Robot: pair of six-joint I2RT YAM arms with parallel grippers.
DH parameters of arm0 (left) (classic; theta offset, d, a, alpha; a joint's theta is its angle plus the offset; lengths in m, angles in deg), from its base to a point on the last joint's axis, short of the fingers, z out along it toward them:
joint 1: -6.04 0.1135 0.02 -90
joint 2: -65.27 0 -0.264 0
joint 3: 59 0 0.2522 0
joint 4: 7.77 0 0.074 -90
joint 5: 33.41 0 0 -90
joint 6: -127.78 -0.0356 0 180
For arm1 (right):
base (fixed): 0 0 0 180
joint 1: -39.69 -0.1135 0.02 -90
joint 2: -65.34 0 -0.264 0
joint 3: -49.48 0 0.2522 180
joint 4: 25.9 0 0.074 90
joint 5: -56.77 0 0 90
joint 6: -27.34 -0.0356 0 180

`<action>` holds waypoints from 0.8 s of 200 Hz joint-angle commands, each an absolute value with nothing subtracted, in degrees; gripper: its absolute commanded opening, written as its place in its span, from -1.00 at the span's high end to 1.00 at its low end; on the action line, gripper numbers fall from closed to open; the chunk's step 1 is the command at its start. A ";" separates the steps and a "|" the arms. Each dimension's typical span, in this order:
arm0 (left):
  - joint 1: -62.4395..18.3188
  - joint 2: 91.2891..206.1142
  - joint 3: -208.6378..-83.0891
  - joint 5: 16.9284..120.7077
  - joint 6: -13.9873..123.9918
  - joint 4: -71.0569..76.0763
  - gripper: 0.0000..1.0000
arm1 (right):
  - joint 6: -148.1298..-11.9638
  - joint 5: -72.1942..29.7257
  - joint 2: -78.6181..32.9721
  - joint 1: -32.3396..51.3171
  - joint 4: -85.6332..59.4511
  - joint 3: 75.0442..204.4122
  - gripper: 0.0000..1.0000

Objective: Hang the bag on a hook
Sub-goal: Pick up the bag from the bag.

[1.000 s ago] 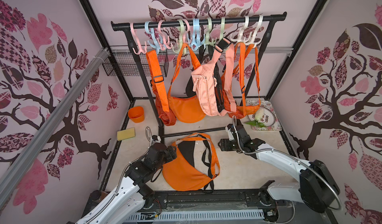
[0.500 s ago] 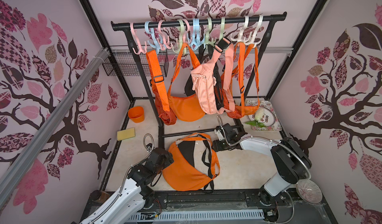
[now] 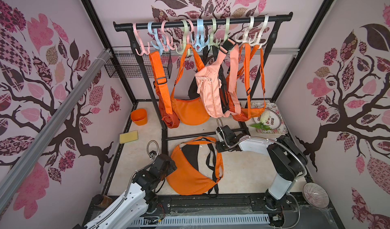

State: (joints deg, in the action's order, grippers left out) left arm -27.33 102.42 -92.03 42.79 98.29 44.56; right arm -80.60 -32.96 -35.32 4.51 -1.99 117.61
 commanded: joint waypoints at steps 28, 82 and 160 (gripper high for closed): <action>-27.14 105.48 -88.51 44.45 99.34 38.43 -0.62 | -79.98 -41.91 -28.32 4.30 0.04 115.21 1.00; -27.14 108.84 -86.93 45.75 99.22 32.96 0.03 | -75.31 -39.40 -13.21 0.55 -2.31 115.37 1.00; -27.13 102.76 -90.33 42.44 97.49 35.91 1.00 | -68.17 -38.58 -4.16 -10.47 0.69 123.96 1.00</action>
